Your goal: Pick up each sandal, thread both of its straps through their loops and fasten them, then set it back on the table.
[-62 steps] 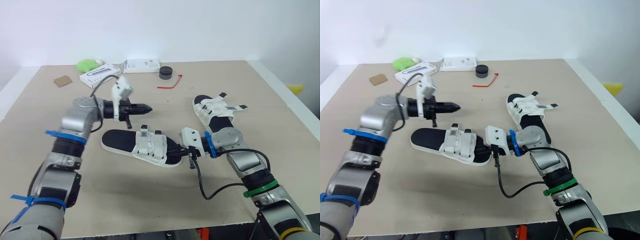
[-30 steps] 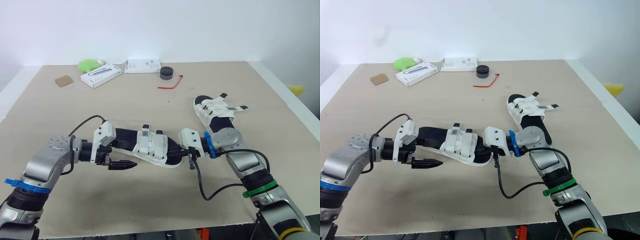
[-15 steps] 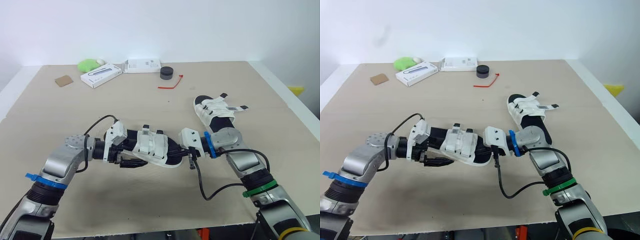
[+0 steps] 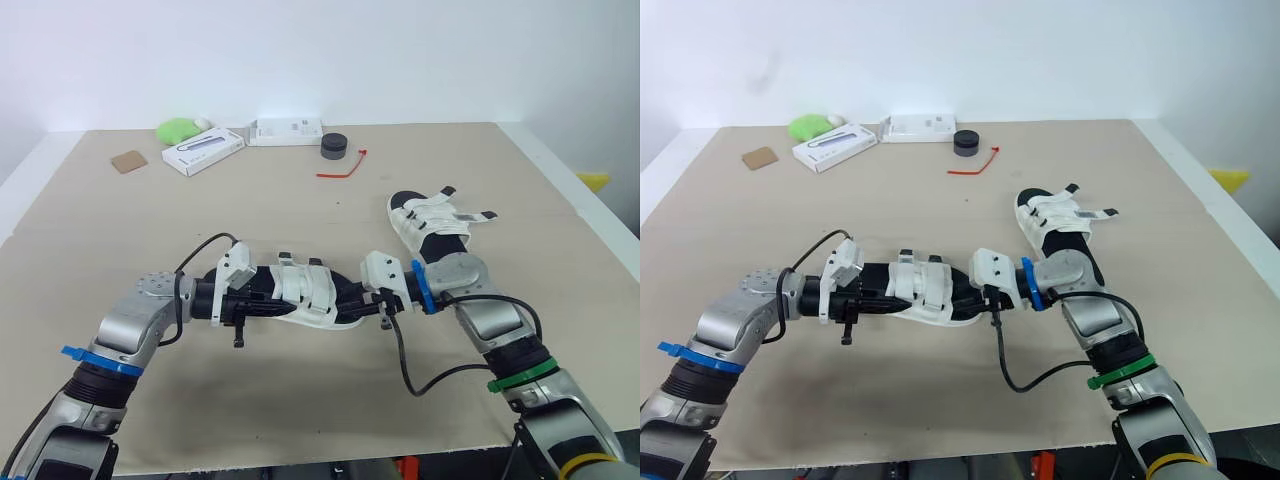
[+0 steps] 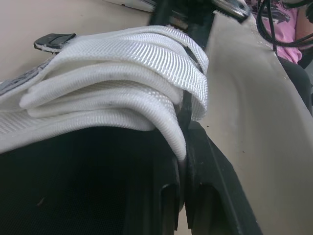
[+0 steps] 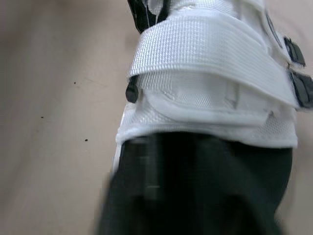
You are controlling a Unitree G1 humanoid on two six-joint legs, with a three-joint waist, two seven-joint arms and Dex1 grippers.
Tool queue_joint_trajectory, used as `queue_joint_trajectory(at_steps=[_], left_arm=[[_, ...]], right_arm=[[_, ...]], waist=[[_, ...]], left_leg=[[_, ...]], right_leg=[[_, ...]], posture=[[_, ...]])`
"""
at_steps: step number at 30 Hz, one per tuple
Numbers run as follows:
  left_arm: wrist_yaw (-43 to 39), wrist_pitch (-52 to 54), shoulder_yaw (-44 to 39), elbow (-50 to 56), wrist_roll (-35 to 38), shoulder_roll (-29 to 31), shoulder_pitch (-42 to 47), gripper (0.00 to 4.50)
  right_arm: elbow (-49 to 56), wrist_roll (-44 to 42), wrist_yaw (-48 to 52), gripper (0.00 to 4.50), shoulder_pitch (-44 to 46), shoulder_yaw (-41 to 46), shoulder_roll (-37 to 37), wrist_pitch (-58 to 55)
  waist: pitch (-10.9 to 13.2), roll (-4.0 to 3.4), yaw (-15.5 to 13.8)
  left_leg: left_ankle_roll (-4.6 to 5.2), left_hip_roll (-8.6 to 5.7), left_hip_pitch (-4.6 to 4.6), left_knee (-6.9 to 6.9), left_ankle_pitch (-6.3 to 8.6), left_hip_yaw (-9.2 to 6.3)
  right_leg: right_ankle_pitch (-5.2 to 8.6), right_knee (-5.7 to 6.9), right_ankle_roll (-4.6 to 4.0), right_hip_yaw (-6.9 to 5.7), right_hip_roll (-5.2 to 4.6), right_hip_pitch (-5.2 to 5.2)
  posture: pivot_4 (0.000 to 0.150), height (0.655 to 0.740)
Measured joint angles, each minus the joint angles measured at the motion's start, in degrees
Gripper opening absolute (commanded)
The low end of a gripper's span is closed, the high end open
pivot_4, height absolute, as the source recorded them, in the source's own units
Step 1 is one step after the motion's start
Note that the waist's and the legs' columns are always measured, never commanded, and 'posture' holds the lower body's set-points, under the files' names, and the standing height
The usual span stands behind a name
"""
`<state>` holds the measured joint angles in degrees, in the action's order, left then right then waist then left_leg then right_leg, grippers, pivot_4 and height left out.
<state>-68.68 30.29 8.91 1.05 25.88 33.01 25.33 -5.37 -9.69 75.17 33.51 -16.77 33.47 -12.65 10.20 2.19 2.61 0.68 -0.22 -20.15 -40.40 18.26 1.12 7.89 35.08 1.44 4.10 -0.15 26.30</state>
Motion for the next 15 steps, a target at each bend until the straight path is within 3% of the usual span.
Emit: queue_joint_trajectory(at_steps=[3,4,9,15], left_arm=[[1.32,-0.77,-0.42,-0.14,-0.21,-0.44,0.05,0.0],[1.91,-1.19,-0.56,-0.2,-0.23,-0.54,0.09,0.0],[3.6,-1.77,-1.12,-0.22,-0.45,-0.77,-0.22,0.0],[7.37,-2.58,-2.29,2.21,-0.69,-1.43,-2.73,0.0]], right_arm=[[3.2,-3.96,2.04,4.2,-2.2,1.12,0.71,-3.16],[4.42,-5.71,2.38,4.44,-2.99,1.7,1.01,-4.18],[9.07,-15.46,3.32,4.44,-5.82,8.51,2.01,-9.25],[13.36,-24.47,-3.13,4.44,-3.57,12.95,-3.7,-14.88]], waist=[[0.0,0.0,-0.04],[0.01,-0.01,-0.01],[0.01,-0.01,0.1],[0.01,-0.01,0.07]], left_leg=[[0.0,0.0,-0.04,0.0,0.0,-0.03],[0.01,0.0,-0.05,0.0,0.01,-0.03],[0.01,0.0,-0.04,0.0,0.01,-0.01],[0.02,0.1,0.0,0.0,0.0,-0.06]], right_leg=[[0.01,-0.02,0.01,-0.01,-0.01,0.01],[0.01,-0.03,0.01,0.0,-0.02,0.02],[0.0,-0.04,0.05,0.0,-0.01,0.02],[-0.03,0.01,0.0,-0.02,0.11,0.02]], posture=[[0.15,0.74],[0.15,0.74],[0.15,0.74],[0.15,0.74]])
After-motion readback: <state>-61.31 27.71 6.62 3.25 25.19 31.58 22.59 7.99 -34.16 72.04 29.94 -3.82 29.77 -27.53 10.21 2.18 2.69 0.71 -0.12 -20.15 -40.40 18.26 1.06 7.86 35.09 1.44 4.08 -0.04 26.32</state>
